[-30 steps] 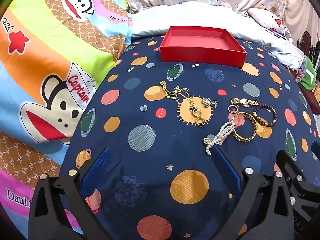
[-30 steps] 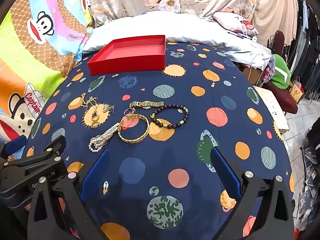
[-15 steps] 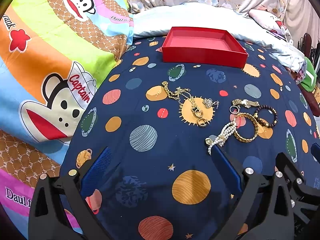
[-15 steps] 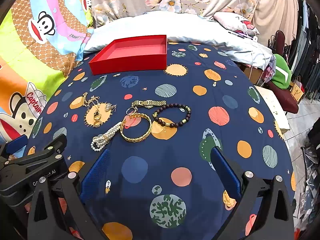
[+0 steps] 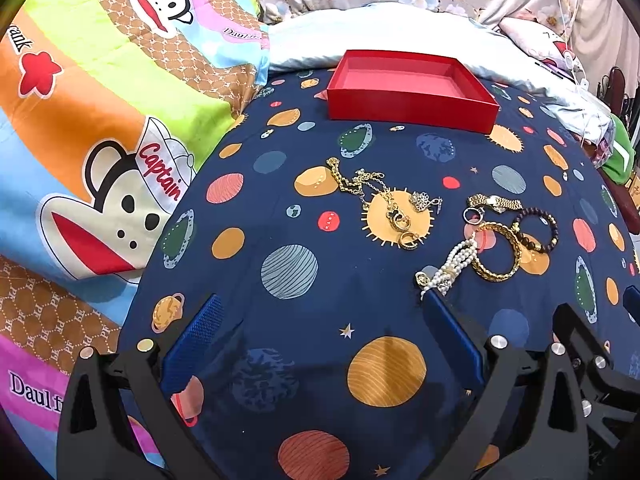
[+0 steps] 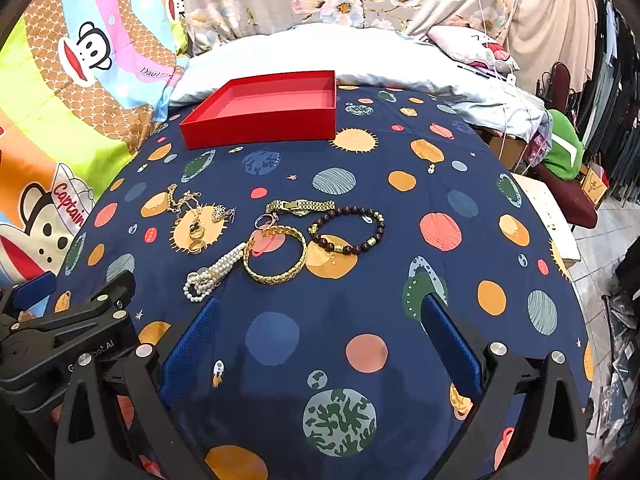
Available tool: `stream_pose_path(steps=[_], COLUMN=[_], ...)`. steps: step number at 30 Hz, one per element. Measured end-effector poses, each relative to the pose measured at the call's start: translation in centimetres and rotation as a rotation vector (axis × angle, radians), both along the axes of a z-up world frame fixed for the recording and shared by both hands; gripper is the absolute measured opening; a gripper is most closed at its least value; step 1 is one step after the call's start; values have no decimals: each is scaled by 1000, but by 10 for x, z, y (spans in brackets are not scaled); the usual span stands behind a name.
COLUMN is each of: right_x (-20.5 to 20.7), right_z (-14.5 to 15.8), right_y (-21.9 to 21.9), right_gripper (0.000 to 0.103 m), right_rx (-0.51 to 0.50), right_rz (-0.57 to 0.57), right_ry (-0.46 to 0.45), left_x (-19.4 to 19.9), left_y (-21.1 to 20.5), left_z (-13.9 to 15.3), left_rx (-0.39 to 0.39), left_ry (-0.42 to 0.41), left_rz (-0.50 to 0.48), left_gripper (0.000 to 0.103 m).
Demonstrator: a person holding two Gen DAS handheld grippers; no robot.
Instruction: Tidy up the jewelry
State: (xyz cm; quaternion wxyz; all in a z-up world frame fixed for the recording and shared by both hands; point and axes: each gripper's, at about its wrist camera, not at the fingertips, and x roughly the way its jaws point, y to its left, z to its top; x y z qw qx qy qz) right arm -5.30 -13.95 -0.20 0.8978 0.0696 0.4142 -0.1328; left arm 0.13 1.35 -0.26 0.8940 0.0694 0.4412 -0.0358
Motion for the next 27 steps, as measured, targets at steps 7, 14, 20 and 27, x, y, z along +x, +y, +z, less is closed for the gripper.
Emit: stream_pose_path(steps=[7,14,20,27], right_x=[0,-1,-2,-2], right_z=[-1,-1,-2,-2], right_y=[2,-2,-1,-1], right_gripper=[98,98,98,98], right_rx=[-8,-1,0,-3], right_rz=[1,1,-1,1], right_ry=[-16,-29,-29,-29], left_x=[2,6,3,3], left_y=[0,5,-1,-1], left_z=[-2,-4,-4,-3], left_rx=[3,3,2,3], left_ry=[-9,-19,-19,-18], left_rz=[2,12,16,13], left_gripper=[97,97,97,97])
